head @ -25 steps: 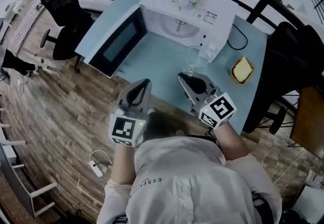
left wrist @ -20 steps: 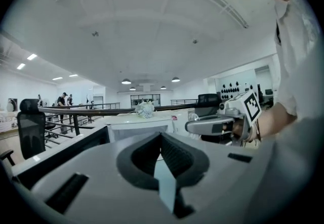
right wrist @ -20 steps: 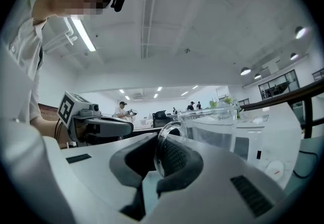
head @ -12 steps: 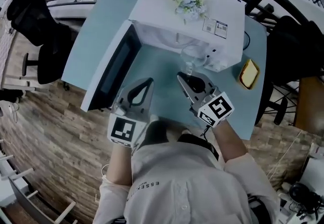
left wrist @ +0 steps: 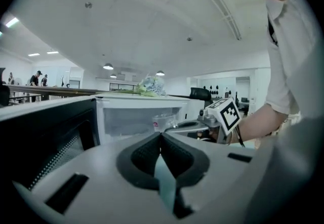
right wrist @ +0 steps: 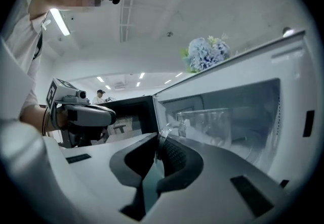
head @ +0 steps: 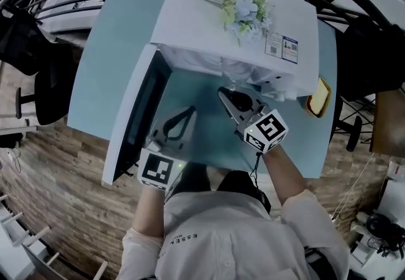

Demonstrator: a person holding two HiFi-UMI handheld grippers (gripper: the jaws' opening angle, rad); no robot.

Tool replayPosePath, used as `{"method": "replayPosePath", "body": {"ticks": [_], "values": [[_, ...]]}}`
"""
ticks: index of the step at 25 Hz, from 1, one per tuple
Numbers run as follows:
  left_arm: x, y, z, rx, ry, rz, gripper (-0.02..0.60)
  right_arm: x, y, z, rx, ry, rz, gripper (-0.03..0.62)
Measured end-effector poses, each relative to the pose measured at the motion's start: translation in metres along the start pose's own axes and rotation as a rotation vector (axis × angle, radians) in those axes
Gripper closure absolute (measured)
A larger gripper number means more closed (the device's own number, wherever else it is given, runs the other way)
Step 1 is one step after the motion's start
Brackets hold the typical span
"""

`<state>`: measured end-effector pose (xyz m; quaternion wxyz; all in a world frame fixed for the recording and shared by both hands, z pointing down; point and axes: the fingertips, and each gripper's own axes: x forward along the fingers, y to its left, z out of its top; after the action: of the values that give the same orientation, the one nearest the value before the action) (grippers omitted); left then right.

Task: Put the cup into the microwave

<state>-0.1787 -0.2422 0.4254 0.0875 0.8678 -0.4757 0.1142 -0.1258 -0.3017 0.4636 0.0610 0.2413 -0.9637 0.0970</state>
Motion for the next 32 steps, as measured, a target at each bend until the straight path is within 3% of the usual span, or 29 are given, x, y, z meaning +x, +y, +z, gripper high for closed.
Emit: {"method": "replayPosePath", "body": {"ticks": [13,21,32], "values": [[0.034,0.022,-0.020,-0.004,0.019,-0.036,0.580,0.049,-0.047,-0.021,-0.039,0.007,-0.049,0.572],[0.042,0.026,-0.023,-0.019,0.022,-0.041,0.580,0.053,-0.056,-0.024,-0.028,-0.016,-0.058,0.572],[0.049,0.025,-0.024,-0.010,0.026,-0.061,0.580,0.052,-0.068,-0.036,-0.012,0.013,-0.134,0.572]]}}
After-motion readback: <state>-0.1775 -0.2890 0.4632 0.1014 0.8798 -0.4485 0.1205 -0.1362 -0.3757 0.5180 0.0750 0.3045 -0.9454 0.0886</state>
